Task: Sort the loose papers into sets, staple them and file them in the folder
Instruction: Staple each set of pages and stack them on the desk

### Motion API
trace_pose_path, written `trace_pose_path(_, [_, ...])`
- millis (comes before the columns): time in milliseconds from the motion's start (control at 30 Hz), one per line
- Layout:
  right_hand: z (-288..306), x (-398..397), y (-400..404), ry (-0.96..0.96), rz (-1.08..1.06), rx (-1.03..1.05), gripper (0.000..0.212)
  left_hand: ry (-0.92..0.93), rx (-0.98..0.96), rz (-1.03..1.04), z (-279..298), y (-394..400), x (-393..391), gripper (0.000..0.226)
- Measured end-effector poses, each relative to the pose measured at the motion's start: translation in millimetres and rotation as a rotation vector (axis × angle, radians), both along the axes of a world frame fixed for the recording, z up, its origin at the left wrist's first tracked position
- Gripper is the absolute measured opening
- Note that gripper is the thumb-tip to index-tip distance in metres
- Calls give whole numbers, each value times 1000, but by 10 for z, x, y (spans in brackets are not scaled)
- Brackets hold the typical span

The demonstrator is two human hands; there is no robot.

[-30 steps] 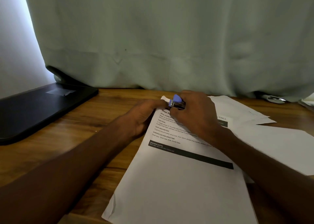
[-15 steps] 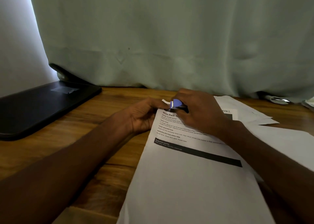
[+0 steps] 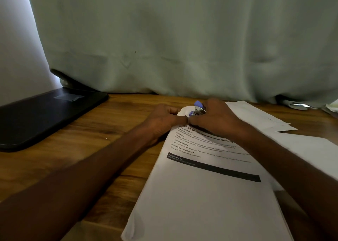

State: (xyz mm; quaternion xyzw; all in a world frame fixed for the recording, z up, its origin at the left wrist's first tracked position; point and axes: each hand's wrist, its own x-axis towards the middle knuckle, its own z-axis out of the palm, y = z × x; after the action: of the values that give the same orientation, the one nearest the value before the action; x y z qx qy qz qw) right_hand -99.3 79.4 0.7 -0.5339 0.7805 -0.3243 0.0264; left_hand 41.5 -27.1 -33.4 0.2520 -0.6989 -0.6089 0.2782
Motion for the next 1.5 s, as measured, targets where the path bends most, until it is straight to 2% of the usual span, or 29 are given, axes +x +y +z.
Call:
trace_pose_path(167, [1,-41,-36,-46,-43,84,34,-44,-305,43,-45,8,-43,17])
trace_pose_path(267, [58,-66,-35,-186,-60,145,34,-102,-574,92,-55,22,-74,29])
trace_pose_path(300, [74,-72,-20,-230,-57,158,34,-111,-610,108,-51,31,-77,30])
trace_pose_path(367, [59,-67,4,-176,-40,128,33,-87,-471,91,-53,3,-70,27])
trace_pose_path(500, [-74,-23,15,252,45,-75,30,-20,64,34,-8,-45,4,28])
trace_pose_path(600, [-139,-37,-9,281,163,-244,14,63,337,-48,55,-57,63,30])
trace_pose_path(667, [-143,-41,6,289,212,-361,22,91,412,-120,79,-47,82,24])
trace_pose_path(767, [-118,-19,14,392,302,-496,39,84,414,-182,81,-33,77,20])
trace_pose_path(833, [-108,4,6,411,304,-565,28,87,438,-208,77,-17,67,25])
trace_pose_path(933, [-107,-5,0,291,225,-633,21,48,450,-187,84,-45,65,37])
trace_pose_path(1067, [-71,-23,30,-3,139,-594,3,-60,305,50,158,-289,174,36])
trace_pose_path(1167, [-79,-1,-28,-119,81,-555,7,72,86,354,246,-645,457,17])
trace_pose_path(1233, [-107,42,-134,-231,59,-508,23,176,15,630,267,-951,762,12])
trace_pose_path(1300, [-108,126,-270,-352,59,-412,28,178,10,942,232,-1222,1100,19])
trace_pose_path(1400, [-134,341,-512,-388,127,-258,18,268,50,1336,137,-1447,1525,28])
trace_pose_path(1500, [-233,585,-654,-278,198,-55,18,475,179,1450,81,-1505,1665,26])
